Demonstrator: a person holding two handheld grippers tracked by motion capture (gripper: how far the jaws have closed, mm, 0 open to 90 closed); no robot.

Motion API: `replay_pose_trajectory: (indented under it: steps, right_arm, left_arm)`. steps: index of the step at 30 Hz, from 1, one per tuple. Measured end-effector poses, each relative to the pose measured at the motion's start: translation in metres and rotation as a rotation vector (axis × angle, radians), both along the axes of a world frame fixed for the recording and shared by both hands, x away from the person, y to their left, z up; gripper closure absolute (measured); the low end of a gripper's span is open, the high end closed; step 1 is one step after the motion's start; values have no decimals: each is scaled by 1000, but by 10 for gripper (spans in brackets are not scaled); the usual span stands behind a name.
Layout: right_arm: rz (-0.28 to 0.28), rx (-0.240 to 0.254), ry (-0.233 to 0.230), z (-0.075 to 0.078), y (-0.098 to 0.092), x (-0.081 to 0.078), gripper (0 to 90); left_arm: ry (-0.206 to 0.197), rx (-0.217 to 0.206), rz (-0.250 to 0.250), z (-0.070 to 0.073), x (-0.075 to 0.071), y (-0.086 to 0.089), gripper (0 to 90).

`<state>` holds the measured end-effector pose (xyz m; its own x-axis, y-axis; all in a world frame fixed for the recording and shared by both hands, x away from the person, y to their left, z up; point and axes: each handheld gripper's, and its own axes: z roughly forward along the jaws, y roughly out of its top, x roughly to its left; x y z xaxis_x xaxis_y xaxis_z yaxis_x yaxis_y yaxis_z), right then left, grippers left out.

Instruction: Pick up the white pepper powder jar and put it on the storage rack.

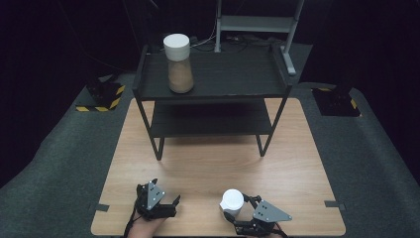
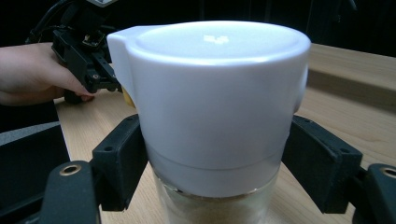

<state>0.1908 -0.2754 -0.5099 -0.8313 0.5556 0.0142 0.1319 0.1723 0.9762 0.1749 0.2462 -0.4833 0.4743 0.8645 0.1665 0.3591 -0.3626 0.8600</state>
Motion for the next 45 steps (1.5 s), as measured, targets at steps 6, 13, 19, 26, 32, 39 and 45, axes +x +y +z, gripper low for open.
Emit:
replay_pose_trajectory:
  steps: [6, 13, 19, 26, 32, 39, 45]
  right_arm:
    - [16, 5, 3, -2, -1, 2, 286]
    - [19, 0, -7, -1, -1, 2, 293]
    - [5, -7, -20, 0, -1, 0, 294]
    - [-19, 14, -30, 1, -3, -3, 295]
    - [-43, 29, -38, 3, -7, -5, 296]
    - [-75, 50, -49, 6, -15, -4, 296]
    - [-105, 66, -57, 10, -23, -3, 296]
  left_arm:
    - [0, 0, 0, 0, 0, 0, 7]
    - [1, -5, 0, 0, 0, 1, 7]
    - [1, -8, -3, 0, 1, 2, 7]
    - [2, -10, -4, 0, 1, 2, 7]
    - [3, -10, -5, 0, 1, 2, 7]
    - [4, -11, -6, 0, 1, 2, 7]
    - [4, -15, -6, 0, 1, 3, 7]
